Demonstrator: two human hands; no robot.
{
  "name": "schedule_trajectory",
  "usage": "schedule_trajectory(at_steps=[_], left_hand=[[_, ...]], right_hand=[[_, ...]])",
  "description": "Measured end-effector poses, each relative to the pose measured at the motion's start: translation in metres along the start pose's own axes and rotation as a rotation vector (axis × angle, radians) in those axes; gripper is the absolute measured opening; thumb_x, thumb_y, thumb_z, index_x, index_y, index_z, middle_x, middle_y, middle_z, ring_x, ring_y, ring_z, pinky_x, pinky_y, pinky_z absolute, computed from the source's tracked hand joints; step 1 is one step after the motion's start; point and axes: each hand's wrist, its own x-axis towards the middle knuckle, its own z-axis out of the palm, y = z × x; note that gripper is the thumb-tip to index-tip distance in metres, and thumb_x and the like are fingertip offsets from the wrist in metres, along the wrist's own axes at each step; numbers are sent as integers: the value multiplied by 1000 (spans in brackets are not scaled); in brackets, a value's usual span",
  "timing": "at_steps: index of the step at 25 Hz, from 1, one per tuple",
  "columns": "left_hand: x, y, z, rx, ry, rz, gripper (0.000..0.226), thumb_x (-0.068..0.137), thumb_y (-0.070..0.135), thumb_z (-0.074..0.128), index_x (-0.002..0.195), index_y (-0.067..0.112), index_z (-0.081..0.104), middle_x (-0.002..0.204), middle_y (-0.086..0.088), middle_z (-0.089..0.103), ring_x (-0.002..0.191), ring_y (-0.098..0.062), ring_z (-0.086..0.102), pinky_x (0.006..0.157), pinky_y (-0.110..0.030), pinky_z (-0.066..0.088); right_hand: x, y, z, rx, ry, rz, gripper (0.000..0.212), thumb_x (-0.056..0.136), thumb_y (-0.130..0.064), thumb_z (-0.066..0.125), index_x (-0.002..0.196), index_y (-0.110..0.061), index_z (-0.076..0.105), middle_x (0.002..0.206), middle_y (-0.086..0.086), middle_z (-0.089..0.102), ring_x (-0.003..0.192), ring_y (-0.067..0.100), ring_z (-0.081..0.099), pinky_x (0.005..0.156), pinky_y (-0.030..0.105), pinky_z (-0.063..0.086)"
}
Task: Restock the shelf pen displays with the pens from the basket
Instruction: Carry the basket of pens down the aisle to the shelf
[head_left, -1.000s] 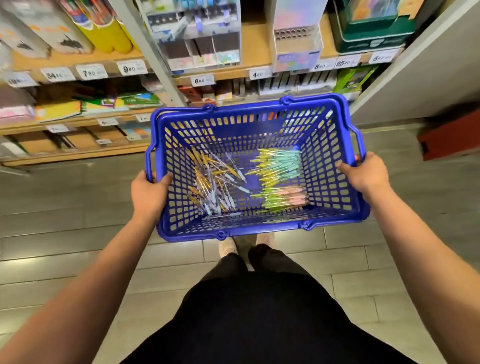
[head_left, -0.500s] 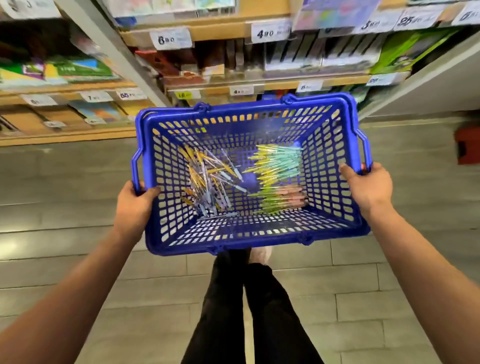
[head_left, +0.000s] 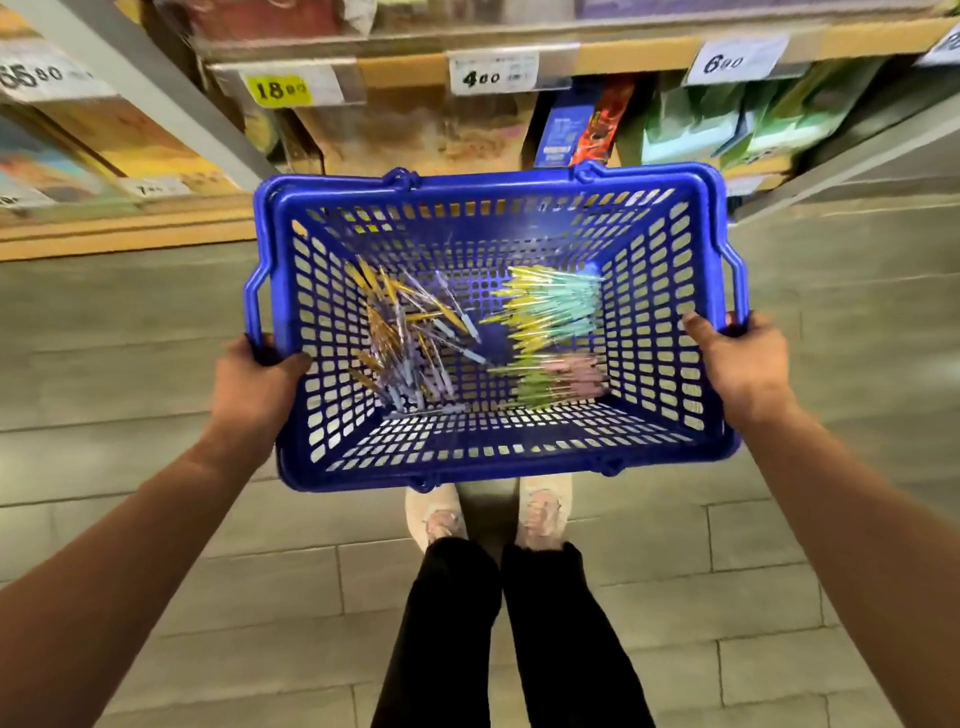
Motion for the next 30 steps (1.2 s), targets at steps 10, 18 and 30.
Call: schedule_trajectory(at_steps=[10, 18, 30], left_hand=[[92, -26, 69, 14, 43, -14, 17, 87, 19, 75, 101, 21, 64, 99, -3, 74, 91, -25, 73, 91, -46, 59], [122, -26, 96, -33, 98, -104, 19, 91, 22, 75, 98, 22, 58, 94, 0, 70, 85, -20, 70, 81, -38, 58], [143, -41, 111, -107, 64, -152, 30, 92, 13, 73, 114, 18, 54, 98, 0, 66, 85, -17, 68, 79, -39, 57]], right_hand=[[89, 25, 66, 33, -29, -24, 22, 84, -32, 80, 95, -26, 63, 74, -17, 67, 58, -7, 64, 53, 12, 51], [133, 18, 91, 41, -92, -21, 25, 83, -29, 82, 99, -24, 64, 89, -8, 73, 80, 15, 73, 79, 33, 59], [157, 44, 112, 33, -163, 12, 22, 85, -34, 80, 90, -32, 58, 84, -11, 74, 75, 10, 73, 81, 40, 62]])
